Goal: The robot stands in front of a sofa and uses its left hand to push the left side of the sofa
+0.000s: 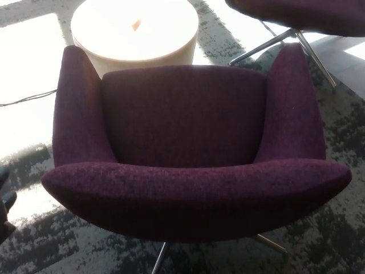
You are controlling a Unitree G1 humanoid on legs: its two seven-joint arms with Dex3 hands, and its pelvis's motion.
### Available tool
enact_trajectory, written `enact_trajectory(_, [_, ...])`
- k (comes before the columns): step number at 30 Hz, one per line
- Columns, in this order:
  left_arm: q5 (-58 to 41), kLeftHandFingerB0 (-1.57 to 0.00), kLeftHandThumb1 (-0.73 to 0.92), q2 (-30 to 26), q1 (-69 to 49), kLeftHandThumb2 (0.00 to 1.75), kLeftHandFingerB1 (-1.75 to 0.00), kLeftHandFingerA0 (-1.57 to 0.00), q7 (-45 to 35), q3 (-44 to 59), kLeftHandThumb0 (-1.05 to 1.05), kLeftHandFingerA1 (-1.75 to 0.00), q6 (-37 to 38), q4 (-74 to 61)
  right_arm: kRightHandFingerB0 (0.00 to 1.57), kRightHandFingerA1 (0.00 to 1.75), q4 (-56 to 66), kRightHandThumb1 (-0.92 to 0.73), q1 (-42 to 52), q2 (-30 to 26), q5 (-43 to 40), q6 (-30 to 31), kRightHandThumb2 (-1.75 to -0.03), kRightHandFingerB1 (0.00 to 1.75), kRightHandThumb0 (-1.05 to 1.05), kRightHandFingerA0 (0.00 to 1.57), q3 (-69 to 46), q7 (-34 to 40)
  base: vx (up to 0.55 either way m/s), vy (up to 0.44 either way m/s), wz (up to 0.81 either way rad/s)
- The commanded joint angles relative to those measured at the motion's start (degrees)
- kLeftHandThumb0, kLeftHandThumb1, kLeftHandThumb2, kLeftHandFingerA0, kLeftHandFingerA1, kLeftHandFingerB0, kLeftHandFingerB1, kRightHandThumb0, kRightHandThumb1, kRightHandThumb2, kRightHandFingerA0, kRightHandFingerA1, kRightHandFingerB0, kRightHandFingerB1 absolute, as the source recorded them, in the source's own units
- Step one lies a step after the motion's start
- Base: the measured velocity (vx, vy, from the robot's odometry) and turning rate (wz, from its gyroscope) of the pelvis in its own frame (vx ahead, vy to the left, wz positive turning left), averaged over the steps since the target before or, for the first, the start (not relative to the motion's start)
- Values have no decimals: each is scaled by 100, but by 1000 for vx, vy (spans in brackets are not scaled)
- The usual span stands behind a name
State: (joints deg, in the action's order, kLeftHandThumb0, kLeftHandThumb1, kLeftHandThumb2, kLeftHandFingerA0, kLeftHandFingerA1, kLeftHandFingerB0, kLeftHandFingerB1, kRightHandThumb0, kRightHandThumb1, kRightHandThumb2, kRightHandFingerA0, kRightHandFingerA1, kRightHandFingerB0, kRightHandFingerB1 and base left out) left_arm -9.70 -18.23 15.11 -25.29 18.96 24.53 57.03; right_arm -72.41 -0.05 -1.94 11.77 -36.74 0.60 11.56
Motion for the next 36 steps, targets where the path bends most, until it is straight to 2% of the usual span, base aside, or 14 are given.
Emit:
enact_trajectory(1, [12, 0, 90, -118, 45, 125, -15, 0, 13, -123, -93, -21, -277, -83, 34, 34, -33, -88, 43, -17, -51, -67, -67, 32, -67, 37, -27, 40, 0, 0, 0])
enact_trajectory(2, [314, -6, 85, -122, 221, 121, -22, -7, 217, -376, -87, -28, -357, -73, 36, 34, -31, -88, 37, -11, 29, -62, -67, 33, -66, 38, 32, 154, 0, 0, 0])
enact_trajectory(14, [660, -5, 86, 6, 658, 123, -23, -6, 649, -1033, -88, -33, -226, 393, 38, 35, -15, -87, 31, -24, 102, -103, -67, 33, -67, 41, 176, 275, 0, 0, 0])
enact_trajectory(15, [645, -6, 86, 32, 663, 122, -26, -6, 654, -1047, -86, -35, -216, 409, 26, 52, -16, -74, 36, -27, 108, -124, -107, 46, -71, 37, 184, 287, 0, 0, 0])
enact_trajectory(21, [648, -6, 86, 72, 667, 123, -25, -6, 687, -1163, -85, -34, -218, 433, 26, 52, -15, -74, 50, -31, 127, -157, -107, 46, -70, 38, 208, 321, 0, 0, 0])
enact_trajectory(22, [828, -7, 86, 137, 615, 123, -27, -8, 773, -1354, -86, -34, -291, 333, 40, 36, -28, -86, 40, -15, 113, -155, -66, 34, -67, 45, 195, 315, 0, 0, 0])
enact_trajectory(26, [800, -7, 86, 128, 602, 123, -27, -8, 821, -1449, -86, -34, -307, 307, 40, 36, -31, -86, 39, -12, 119, -156, -66, 34, -67, 45, 189, 318, 0, 0, 0])
enact_trajectory(27, [826, -7, 85, 176, 546, 124, -20, -7, 769, -1534, -89, -31, -324, 194, 40, 37, -27, -86, 46, -17, 140, -146, -66, 34, -67, 46, 205, 338, 0, 0, 0])
enact_trajectory(34, [861, -8, 84, 319, 315, 123, -22, -9, 662, -1857, -91, -32, -410, -317, 40, 38, -34, -86, 52, -36, 153, -118, -66, 34, -67, 46, 248, 333, 0, 0, 0])
enact_trajectory(35, [859, -8, 83, 439, 190, 95, -27, -11, 641, -1960, -95, -36, -391, -586, 39, 37, -25, -87, 49, -55, 209, -85, -66, 35, -66, 45, 297, 379, 0, 0, 0])
enact_trajectory(36, [909, -15, 82, 496, 92, 122, -28, -4, 627, -2078, -95, -39, -383, -795, 39, 37, -20, -87, 52, -60, 244, -63, -66, 35, -66, 44, 330, 420, 0, 0, 0])
